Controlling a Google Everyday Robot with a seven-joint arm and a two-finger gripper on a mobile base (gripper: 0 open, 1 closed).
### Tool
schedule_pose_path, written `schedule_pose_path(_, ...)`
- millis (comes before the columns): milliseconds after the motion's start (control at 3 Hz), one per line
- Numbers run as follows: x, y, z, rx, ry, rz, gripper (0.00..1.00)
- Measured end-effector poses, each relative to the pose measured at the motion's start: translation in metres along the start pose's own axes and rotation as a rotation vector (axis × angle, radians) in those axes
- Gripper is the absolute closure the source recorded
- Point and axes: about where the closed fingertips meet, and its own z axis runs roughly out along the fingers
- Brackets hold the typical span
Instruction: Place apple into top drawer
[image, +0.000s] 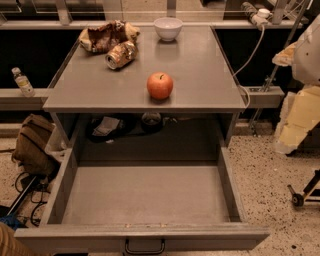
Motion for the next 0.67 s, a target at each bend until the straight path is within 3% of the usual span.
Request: schedule_pose_path(667,-0.0047,-0.0047,0.002,0.016,-0.028,-0.001,0.0)
